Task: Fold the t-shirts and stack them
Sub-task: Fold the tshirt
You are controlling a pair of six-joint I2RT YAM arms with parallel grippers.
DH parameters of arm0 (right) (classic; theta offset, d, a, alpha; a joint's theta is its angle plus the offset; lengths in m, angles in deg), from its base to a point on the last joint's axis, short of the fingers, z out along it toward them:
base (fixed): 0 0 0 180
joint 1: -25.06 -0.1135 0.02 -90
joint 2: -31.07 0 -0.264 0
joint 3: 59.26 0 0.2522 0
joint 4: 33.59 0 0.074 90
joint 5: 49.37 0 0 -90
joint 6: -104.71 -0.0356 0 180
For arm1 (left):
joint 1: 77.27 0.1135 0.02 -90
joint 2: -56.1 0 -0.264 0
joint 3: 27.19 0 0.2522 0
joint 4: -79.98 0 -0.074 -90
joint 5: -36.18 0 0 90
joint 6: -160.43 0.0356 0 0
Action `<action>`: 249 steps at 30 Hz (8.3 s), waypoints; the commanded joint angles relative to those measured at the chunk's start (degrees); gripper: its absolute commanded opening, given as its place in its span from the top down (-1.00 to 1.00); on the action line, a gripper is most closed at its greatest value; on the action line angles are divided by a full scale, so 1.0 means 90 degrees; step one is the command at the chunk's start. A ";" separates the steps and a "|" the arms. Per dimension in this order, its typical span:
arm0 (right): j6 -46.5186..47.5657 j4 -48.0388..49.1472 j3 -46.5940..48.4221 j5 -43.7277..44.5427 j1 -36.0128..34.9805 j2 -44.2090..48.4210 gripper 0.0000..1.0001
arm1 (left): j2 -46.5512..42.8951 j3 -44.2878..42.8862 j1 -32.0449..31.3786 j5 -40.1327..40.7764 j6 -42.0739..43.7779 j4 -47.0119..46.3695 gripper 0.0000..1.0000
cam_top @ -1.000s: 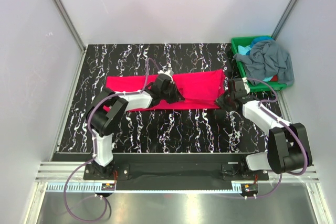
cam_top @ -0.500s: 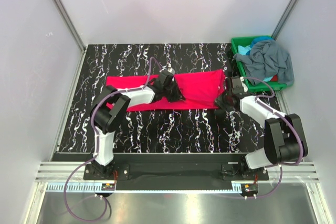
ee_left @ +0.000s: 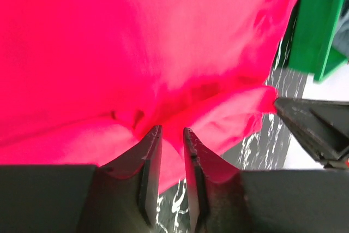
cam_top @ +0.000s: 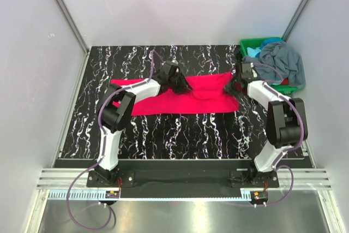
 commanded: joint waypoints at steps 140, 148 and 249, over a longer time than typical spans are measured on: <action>0.1793 -0.1293 0.4657 -0.0280 0.0231 -0.2420 0.85 | -0.3531 0.4852 0.1816 0.1028 0.0943 0.1752 0.19; 0.0778 -0.0627 0.2352 -0.0378 0.0211 -0.1201 0.77 | -0.4546 0.5380 0.1631 0.0510 -0.0180 0.1527 0.21; -0.5396 0.2215 0.0748 0.0462 -0.6400 -0.2243 0.00 | -0.8708 0.0448 0.2148 0.1047 0.2524 0.3939 -0.14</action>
